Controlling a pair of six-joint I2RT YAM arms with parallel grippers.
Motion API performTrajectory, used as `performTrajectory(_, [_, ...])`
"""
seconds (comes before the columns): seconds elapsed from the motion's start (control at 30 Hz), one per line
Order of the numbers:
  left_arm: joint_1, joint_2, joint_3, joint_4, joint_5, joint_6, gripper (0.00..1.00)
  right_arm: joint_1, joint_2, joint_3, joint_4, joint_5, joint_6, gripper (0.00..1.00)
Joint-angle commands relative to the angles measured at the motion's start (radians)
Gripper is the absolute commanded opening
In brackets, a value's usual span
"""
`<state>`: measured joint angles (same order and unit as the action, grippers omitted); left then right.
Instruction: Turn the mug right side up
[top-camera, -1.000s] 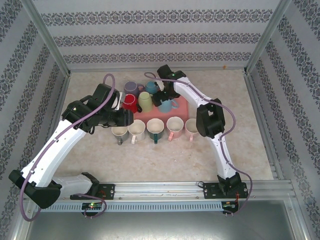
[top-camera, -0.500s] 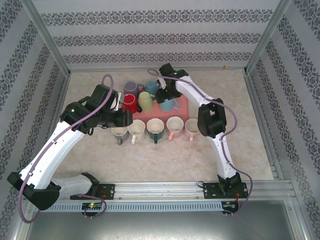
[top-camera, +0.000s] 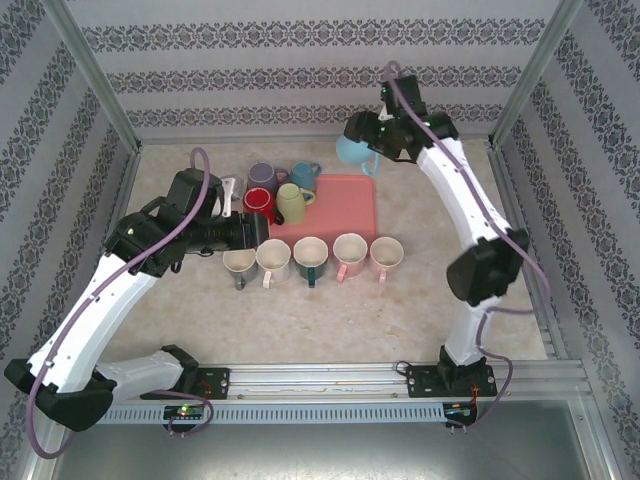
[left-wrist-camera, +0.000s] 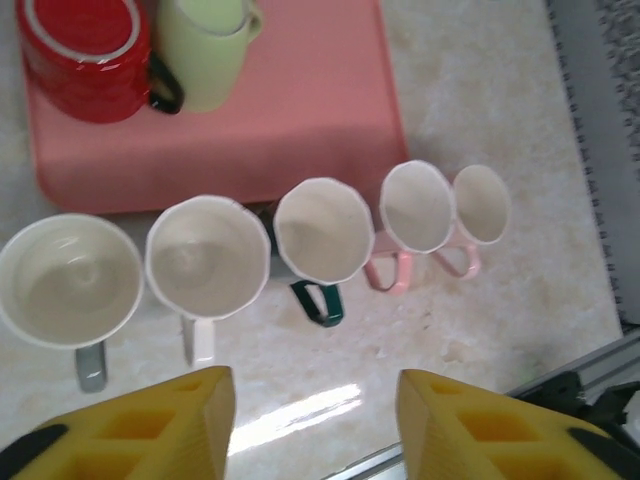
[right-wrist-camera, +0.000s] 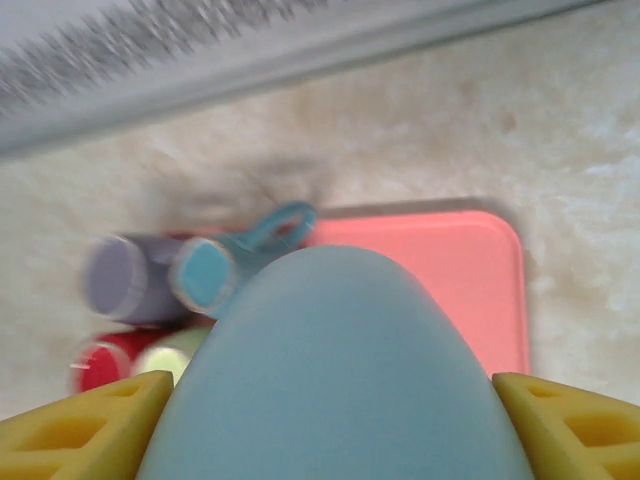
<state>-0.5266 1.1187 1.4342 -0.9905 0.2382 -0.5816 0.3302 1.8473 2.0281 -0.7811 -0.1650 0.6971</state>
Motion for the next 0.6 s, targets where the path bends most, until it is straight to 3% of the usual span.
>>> performTrajectory(0.0, [0.015,-0.034,-0.041,0.173,0.097,-0.050,0.64,0.033,-0.150,-0.154,0.257,-0.138,0.320,0.50])
performTrajectory(0.1, [0.014,-0.062,-0.101,0.321,0.164,-0.094,0.72,0.078,-0.257,-0.234,0.307,-0.156,0.425,0.50])
performTrajectory(0.33, [0.013,-0.058,-0.275,0.782,0.359,-0.238,0.72,0.167,-0.463,-0.403,0.397,-0.200,0.641,0.48])
performTrajectory(0.57, [0.014,0.020,-0.372,1.203,0.496,-0.350,0.71,0.184,-0.617,-0.539,0.513,-0.252,0.795,0.46])
